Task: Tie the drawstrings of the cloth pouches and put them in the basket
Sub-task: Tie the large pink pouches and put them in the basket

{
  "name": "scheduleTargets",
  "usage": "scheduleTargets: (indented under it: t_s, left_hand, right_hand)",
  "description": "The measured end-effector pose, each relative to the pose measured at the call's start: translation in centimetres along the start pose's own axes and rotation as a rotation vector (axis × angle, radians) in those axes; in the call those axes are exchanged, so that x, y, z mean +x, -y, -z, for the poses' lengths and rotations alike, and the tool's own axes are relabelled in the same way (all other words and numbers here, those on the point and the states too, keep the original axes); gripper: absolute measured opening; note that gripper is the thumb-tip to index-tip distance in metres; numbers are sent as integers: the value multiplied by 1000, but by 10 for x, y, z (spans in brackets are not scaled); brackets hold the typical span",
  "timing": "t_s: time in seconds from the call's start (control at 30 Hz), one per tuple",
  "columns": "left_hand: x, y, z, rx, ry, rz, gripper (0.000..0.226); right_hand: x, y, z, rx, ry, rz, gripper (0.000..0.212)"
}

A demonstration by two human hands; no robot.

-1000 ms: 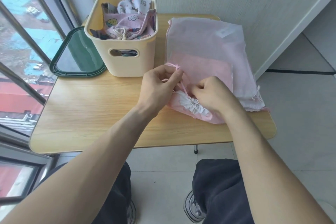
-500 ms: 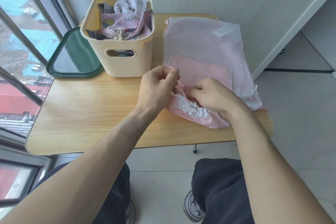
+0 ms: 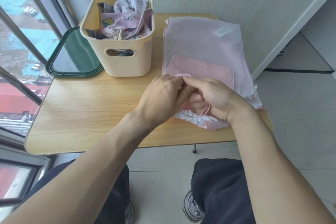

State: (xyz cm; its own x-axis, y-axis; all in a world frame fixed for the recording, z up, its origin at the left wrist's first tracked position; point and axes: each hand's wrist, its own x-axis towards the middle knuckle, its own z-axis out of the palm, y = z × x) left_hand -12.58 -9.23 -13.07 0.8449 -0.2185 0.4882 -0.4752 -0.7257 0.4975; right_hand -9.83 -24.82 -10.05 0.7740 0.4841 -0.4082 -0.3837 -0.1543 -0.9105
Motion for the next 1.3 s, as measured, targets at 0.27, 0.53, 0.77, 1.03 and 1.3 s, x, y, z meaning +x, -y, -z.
scheduleTargets:
  t_s: [0.27, 0.53, 0.77, 1.03, 1.3]
  left_hand:
    - [-2, -7, 27, 273, 166, 291, 77]
    - [-1, -1, 37, 62, 334, 460, 49]
    - [-1, 1, 29, -18, 422, 453, 36]
    - [10, -3, 32, -550, 590, 664, 36]
    - [4, 7, 29, -291, 375, 379, 31]
  right_hand:
    - [3, -8, -1, -153, -186, 76, 46]
    - [2, -11, -1, -339, -109, 117, 50]
    - [0, -12, -3, -469, -151, 115, 38]
    - [-2, -12, -9, -412, -159, 211, 49]
    - [-3, -11, 1, -212, -244, 222, 42]
